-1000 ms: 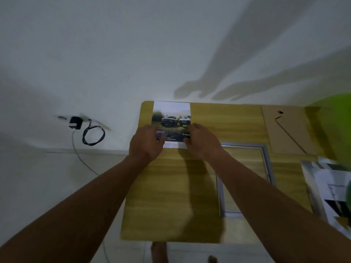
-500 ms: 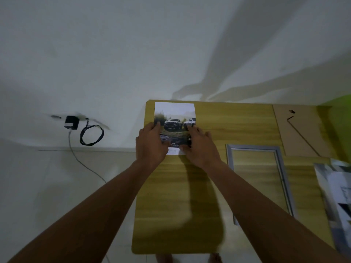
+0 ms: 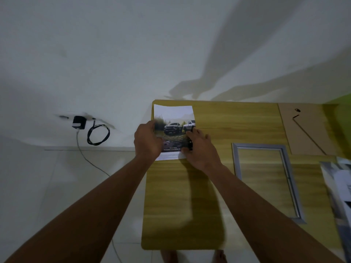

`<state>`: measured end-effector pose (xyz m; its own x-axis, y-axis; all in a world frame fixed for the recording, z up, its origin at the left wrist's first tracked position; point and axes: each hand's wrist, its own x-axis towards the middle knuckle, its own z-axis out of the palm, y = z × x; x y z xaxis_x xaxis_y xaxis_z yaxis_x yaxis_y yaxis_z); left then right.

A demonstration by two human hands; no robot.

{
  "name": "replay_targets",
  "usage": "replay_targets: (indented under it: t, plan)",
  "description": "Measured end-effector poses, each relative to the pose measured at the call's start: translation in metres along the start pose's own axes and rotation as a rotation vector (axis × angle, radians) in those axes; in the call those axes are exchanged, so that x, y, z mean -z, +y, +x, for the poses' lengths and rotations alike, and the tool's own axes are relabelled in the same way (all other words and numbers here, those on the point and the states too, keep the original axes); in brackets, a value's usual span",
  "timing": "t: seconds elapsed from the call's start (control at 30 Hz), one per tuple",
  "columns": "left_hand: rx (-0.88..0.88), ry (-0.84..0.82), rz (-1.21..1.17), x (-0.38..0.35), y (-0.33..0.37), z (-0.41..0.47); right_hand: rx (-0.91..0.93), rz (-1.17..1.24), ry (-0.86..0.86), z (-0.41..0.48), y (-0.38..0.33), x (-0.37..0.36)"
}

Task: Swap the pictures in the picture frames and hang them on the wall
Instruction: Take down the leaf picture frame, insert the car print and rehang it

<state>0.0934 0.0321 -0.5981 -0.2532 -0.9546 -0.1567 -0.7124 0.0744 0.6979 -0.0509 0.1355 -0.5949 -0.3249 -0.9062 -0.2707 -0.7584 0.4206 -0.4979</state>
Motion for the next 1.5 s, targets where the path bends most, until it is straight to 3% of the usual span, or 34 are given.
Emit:
replay_targets:
  t: [0.37,0.5,0.67,0.83,1.0,1.1,1.17,1.27,1.5]
  plan:
    - [0.097,-0.173,-0.369,0.027,0.036,-0.004,-0.038,0.354,0.017,-0.022,-0.034,0.021]
    - [0.097,-0.205,-0.448,0.033,0.056,-0.010,0.056,0.267,0.035,-0.044,-0.044,0.033]
    - [0.069,-0.233,-0.540,0.037,0.085,-0.021,0.127,-0.012,0.227,-0.065,-0.041,0.048]
    - [0.058,-0.215,-0.575,0.035,0.107,-0.035,0.128,0.025,0.366,-0.085,-0.032,0.069]
    - [0.075,-0.111,-0.381,0.028,0.114,-0.067,0.034,0.384,0.517,-0.111,-0.006,0.088]
    - [0.324,-0.285,-0.567,0.020,0.119,-0.092,-0.012,0.708,0.585,-0.131,0.015,0.097]
    - [0.373,-0.382,-0.690,0.014,0.125,-0.109,-0.060,0.888,0.559,-0.146,0.031,0.101]
    - [0.319,-0.367,-0.729,-0.001,0.133,-0.130,-0.112,0.968,0.516,-0.171,0.062,0.104]
    - [-0.005,-0.264,-0.379,-0.044,0.146,-0.171,-0.202,0.764,0.337,-0.203,0.126,0.128]
